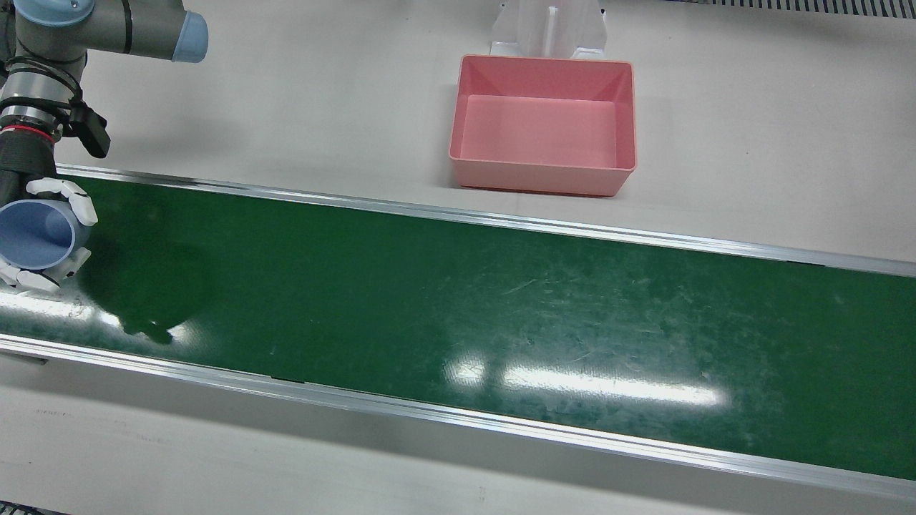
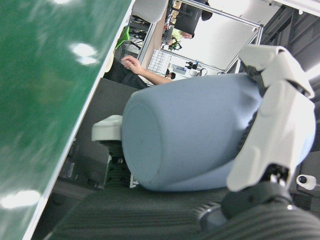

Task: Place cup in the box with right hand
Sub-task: 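Lift the cup off the belt and carry it toward the pink tray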

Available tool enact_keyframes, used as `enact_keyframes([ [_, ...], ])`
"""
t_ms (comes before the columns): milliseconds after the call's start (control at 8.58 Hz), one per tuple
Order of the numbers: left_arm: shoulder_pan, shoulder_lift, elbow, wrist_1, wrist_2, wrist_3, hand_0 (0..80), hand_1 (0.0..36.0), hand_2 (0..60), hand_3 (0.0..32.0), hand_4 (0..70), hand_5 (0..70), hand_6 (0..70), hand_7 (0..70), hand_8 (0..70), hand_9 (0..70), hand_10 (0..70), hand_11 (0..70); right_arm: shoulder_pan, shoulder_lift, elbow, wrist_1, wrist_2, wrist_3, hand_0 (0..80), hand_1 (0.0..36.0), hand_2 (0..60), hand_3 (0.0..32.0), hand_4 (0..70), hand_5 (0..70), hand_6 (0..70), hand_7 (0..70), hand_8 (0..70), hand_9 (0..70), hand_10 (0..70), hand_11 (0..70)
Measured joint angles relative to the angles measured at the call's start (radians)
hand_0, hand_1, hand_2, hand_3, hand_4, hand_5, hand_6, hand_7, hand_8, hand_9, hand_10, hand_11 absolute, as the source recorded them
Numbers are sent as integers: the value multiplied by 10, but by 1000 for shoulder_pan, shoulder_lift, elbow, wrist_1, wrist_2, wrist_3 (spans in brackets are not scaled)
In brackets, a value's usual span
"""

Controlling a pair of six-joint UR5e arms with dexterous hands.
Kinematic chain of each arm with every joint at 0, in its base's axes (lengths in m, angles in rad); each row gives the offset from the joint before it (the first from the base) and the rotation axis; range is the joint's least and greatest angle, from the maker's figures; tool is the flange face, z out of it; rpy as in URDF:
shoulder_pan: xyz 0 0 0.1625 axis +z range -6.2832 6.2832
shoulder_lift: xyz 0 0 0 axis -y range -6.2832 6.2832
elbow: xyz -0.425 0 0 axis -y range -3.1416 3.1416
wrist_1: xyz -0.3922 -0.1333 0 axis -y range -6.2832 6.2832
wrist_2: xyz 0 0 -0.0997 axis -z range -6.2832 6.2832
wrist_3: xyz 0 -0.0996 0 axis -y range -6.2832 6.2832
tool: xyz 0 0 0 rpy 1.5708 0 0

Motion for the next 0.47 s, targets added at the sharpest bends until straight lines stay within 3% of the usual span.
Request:
enact_keyframes([
  [233,1,0,-1,0,0,0,0,0,0,0,0,0,0,0,0,0,0,0,-6,30,90,-8,-3,-61,471,360,600,0,107,183,422,700,668,700,499,700],
  [466,1,0,-1,0,0,0,0,0,0,0,0,0,0,0,0,0,0,0,-94,50,227,-54,1,-162,471,360,600,0,112,177,409,700,656,700,474,683],
])
